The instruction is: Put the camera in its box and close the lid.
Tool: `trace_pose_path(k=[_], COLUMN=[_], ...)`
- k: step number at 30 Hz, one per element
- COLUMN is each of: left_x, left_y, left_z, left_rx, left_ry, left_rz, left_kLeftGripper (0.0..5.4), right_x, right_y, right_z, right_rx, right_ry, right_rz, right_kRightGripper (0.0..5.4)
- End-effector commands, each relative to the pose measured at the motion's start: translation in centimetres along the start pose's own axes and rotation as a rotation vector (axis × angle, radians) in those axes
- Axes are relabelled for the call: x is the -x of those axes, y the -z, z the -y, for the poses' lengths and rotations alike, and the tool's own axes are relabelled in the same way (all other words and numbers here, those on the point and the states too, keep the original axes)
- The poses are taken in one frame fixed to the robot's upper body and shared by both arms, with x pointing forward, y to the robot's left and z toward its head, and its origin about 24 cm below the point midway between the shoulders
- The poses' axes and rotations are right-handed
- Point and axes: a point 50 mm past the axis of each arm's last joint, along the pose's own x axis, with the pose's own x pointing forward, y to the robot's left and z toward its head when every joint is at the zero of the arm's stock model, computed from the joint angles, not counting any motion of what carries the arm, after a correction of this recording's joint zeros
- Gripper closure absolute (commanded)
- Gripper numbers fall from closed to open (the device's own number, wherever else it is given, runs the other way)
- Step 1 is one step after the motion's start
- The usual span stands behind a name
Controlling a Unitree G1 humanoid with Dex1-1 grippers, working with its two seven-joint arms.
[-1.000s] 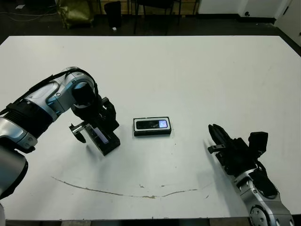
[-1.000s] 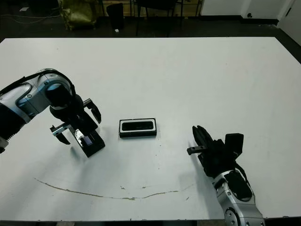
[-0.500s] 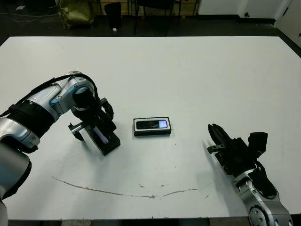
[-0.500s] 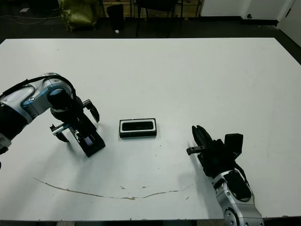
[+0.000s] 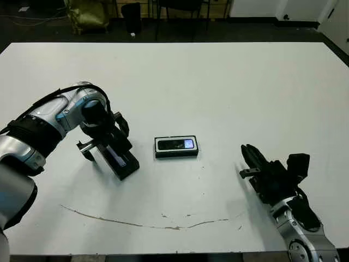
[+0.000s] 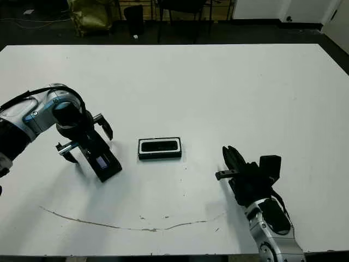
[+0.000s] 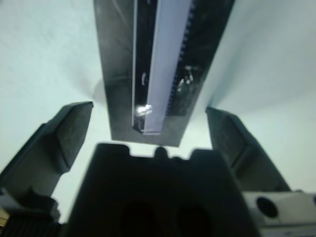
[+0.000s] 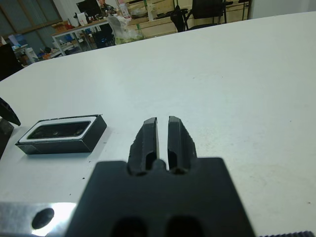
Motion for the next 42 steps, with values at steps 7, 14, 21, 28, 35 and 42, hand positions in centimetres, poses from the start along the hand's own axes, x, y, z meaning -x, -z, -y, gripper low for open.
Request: trace_pose_path(k=[7,14,21,28,35,42], left_x=[-2.0,-2.1,-2.7,-2.9,-2.9,-2.7], left_y=[0.5,0.7,0.5,0.0,-0.6,-1.1], left_z=[0.9,1.1,1.4,1.7,2.0,1.7], left_rx=[0.070,0.112,0.194,0.211,0.173,0.184], left_ry=[0.047,-0.008,-0.085,-0.104,-0.093,-0.041], left_rz=[0.011,0.044,0.157,0.202,0.231,0.243], left_kLeftGripper=[0.01,0.01,0.67,2.35,3.46,3.63], right_x=[0.2,0.2,0.1,0.0,0.0,0.1], right_y=[0.6,0.7,0.7,1.0,0.9,0.7], right_z=[0.2,0.2,0.2,0.5,0.3,0.2], right_rx=[-0.018,-0.021,-0.053,-0.051,-0.039,-0.024], right_ry=[0.002,0.008,-0.008,-0.014,-0.002,0.000], right_rz=[-0.044,-0.053,-0.039,-0.041,-0.055,-0.058], right_kRightGripper=[5.40,5.40,5.40,5.40,5.40,5.40])
